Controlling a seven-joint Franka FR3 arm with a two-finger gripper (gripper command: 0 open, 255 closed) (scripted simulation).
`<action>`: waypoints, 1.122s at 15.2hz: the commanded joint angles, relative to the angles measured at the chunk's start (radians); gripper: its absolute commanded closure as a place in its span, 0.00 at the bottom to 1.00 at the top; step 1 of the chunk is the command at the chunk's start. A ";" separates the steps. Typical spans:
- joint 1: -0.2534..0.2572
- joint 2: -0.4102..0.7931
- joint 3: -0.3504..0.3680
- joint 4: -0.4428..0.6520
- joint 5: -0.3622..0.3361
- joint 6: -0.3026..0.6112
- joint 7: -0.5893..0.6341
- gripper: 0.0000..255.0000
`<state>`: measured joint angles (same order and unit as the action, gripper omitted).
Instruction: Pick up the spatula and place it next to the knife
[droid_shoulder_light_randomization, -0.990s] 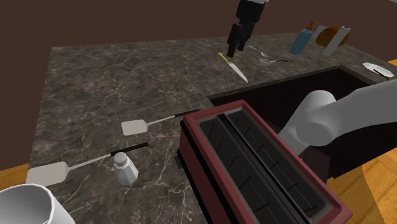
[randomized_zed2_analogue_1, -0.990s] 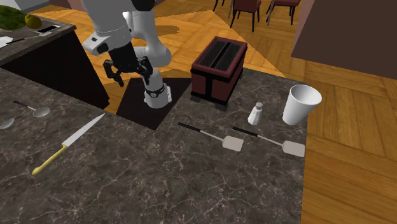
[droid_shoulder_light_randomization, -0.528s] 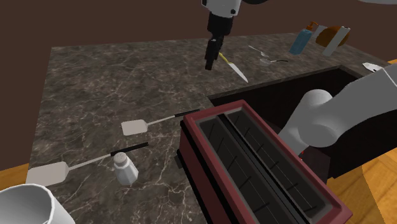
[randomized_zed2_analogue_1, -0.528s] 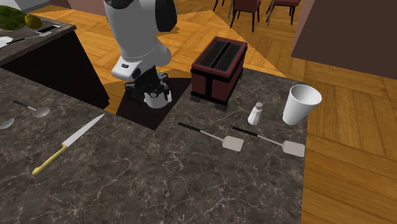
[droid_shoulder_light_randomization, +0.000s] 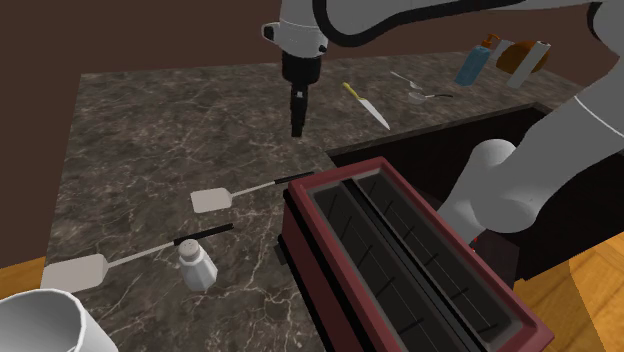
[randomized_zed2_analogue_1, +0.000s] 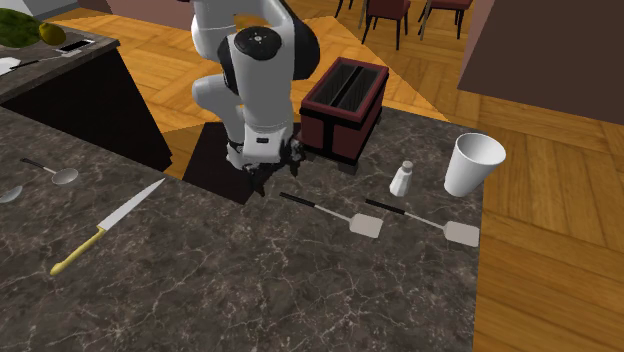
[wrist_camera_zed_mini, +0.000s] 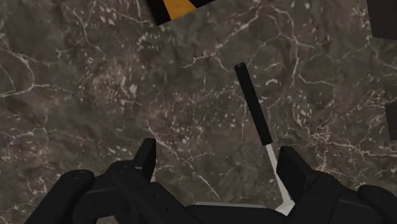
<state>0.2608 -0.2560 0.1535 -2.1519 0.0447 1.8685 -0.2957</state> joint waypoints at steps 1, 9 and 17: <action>0.024 0.054 0.024 0.023 -0.010 0.026 -0.034 0.00; 0.114 0.233 0.118 0.090 -0.069 0.114 -0.156 0.00; 0.121 0.275 0.125 0.030 -0.086 0.212 -0.157 0.00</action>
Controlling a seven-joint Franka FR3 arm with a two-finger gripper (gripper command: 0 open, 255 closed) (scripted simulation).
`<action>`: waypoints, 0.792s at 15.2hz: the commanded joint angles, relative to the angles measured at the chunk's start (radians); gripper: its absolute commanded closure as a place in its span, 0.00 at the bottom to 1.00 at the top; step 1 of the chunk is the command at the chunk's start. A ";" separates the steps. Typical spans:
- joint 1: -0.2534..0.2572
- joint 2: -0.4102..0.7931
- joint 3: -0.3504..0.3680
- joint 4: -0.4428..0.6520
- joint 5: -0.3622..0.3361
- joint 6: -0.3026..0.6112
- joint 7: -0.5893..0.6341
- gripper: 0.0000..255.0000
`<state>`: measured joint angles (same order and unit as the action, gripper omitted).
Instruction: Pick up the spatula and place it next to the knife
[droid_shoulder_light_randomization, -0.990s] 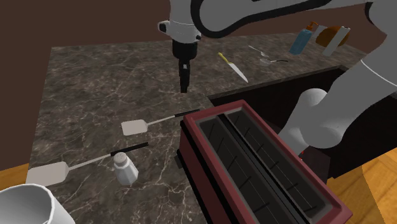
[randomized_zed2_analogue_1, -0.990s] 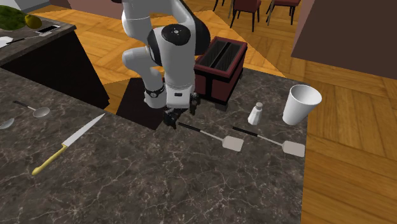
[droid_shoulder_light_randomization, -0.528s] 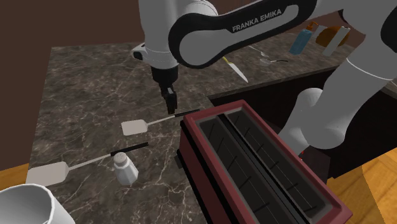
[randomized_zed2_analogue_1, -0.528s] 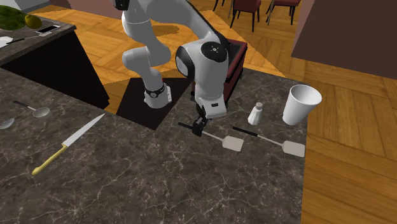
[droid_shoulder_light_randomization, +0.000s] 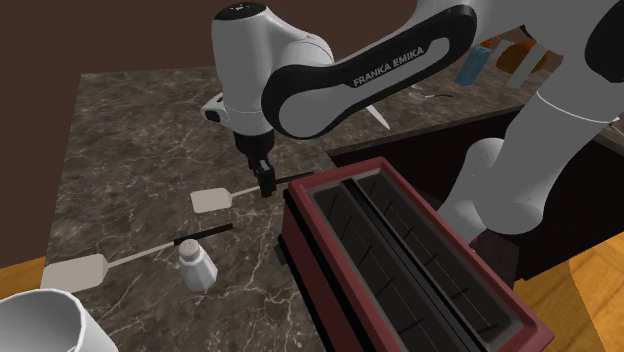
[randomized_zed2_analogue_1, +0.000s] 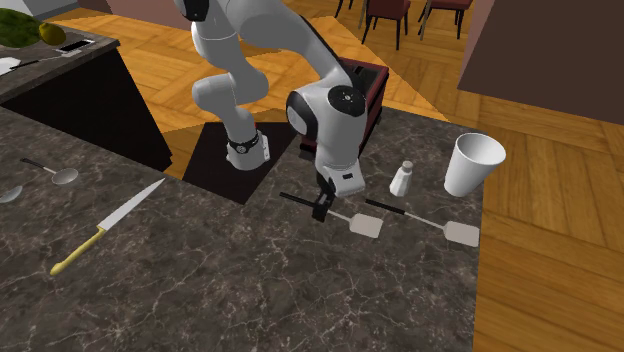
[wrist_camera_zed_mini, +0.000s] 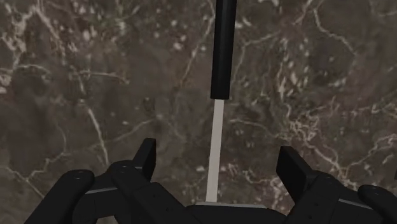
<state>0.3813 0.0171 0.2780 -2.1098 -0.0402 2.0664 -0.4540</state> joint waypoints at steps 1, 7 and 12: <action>0.000 0.005 0.000 -0.017 -0.002 0.022 0.002 0.00; 0.000 0.005 0.000 -0.017 -0.002 0.022 0.002 0.00; 0.000 0.005 0.000 -0.017 -0.002 0.022 0.002 1.00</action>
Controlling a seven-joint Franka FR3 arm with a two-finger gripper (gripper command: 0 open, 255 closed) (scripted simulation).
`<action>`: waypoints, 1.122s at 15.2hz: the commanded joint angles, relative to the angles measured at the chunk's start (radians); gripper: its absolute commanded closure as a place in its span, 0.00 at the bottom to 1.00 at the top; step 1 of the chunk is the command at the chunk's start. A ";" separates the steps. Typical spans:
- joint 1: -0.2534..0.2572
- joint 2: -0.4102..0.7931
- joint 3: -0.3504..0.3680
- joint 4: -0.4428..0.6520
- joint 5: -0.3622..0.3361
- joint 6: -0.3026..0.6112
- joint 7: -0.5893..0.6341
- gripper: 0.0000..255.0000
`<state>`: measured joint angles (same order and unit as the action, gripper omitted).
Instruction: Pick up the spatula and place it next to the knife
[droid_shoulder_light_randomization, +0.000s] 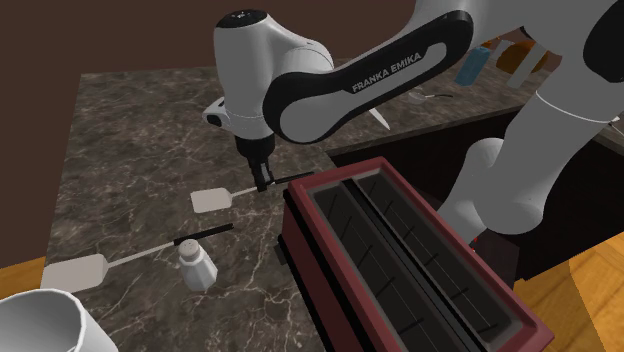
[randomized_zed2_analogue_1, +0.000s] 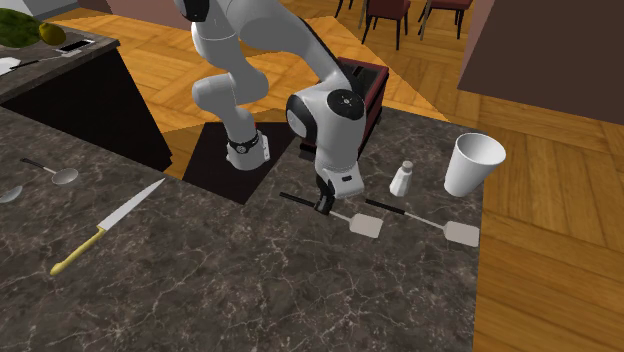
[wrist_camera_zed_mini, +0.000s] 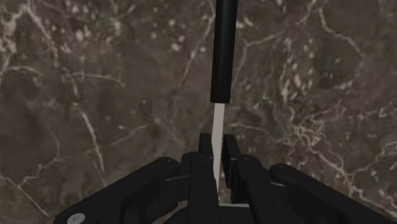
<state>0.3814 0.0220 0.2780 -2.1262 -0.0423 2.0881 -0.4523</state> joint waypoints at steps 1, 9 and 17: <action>0.000 0.000 0.000 0.000 0.000 0.000 0.000 1.00; -0.001 -0.017 0.000 0.022 0.006 -0.039 -0.005 1.00; -0.002 -0.053 -0.002 0.092 0.018 -0.143 -0.016 1.00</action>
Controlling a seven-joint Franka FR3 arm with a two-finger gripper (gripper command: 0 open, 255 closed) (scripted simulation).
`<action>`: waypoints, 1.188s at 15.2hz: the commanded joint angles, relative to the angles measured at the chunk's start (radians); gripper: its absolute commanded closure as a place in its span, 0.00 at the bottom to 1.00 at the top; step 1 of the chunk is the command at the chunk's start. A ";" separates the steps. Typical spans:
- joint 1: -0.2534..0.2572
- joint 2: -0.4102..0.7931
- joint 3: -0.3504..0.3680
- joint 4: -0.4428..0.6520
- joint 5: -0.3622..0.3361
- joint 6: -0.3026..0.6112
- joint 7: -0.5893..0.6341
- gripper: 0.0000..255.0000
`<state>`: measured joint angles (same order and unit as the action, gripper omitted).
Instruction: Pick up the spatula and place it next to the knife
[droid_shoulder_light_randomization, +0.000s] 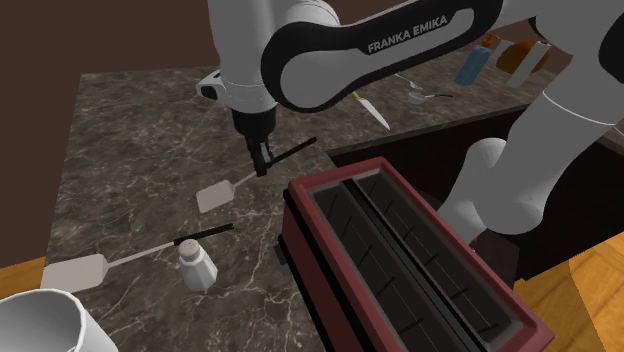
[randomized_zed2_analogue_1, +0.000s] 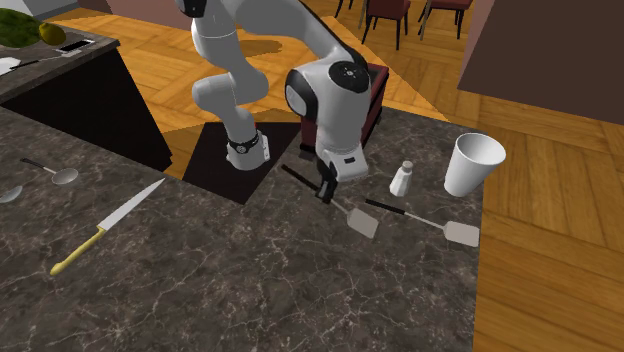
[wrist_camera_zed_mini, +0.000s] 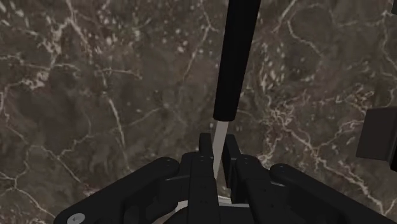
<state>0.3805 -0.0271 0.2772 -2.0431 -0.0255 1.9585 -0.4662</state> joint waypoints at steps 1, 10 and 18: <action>-0.001 -0.008 -0.001 0.018 0.003 -0.026 -0.004 1.00; -0.059 -0.057 -0.067 0.014 0.004 -0.067 -0.130 1.00; -0.150 -0.064 -0.174 0.004 -0.015 -0.056 -0.320 1.00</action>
<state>0.2419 -0.0880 0.1162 -2.0258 -0.0387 1.8905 -0.7616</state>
